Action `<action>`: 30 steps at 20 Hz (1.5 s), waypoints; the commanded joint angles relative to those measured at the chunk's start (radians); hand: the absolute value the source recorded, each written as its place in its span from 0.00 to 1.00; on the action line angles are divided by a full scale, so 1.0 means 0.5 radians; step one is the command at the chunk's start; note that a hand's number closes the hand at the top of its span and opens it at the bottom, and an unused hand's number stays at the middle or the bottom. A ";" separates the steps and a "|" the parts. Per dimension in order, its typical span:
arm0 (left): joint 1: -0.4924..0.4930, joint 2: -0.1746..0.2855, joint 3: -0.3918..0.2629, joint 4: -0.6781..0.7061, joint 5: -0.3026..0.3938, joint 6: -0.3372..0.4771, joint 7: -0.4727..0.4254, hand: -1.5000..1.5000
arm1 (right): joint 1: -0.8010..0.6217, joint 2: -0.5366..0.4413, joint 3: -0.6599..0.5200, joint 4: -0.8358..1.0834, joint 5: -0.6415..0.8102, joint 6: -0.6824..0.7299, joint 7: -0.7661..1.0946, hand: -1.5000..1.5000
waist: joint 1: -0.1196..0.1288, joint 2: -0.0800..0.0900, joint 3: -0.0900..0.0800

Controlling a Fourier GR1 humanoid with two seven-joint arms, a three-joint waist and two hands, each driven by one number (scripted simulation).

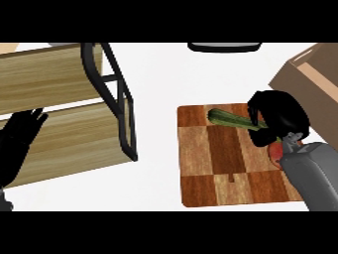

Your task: Pick the squash from the cutting board and place it in the cardboard box

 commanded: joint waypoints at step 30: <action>-0.089 -0.091 0.070 0.094 -0.073 -0.067 -0.029 0.50 | -0.422 -0.462 -0.955 -0.065 0.089 -0.069 -0.099 1.00 | 0.017 0.007 0.000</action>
